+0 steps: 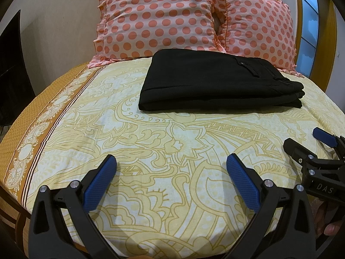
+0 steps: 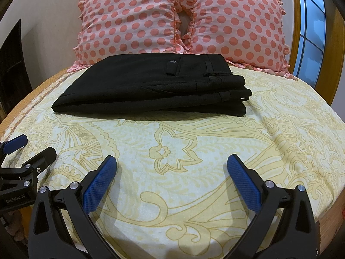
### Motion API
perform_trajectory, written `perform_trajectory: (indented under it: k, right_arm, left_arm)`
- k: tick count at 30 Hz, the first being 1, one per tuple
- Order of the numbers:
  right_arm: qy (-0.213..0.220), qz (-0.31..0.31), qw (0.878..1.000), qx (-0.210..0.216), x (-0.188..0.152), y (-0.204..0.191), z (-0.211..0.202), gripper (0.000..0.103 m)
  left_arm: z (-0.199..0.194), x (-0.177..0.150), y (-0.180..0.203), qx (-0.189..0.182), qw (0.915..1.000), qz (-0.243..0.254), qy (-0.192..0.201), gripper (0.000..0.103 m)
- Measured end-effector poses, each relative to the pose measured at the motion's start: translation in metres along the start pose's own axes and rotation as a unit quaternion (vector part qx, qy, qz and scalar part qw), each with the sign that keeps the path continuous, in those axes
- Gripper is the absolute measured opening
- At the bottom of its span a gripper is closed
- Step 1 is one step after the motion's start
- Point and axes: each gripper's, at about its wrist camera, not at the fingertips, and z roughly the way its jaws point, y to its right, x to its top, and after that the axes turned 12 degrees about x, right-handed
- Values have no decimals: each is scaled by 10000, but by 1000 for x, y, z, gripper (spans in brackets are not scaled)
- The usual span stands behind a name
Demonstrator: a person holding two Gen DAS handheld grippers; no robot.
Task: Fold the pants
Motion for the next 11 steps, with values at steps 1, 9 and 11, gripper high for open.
perform_trajectory:
  k: [1,9,11]
  right_arm:
    - [2,1,10000,0,0,0,0,102]
    - [2,0,10000,-2,0,0,0,102]
    - [4,0,10000,-2,0,0,0,102]
  left_arm:
    - [0,0,0,-3,10000,3,1,101]
    - [0,1,0,-15,10000,23,-12,101]
    - [0,1,0,-14,10000,24,-15,101]
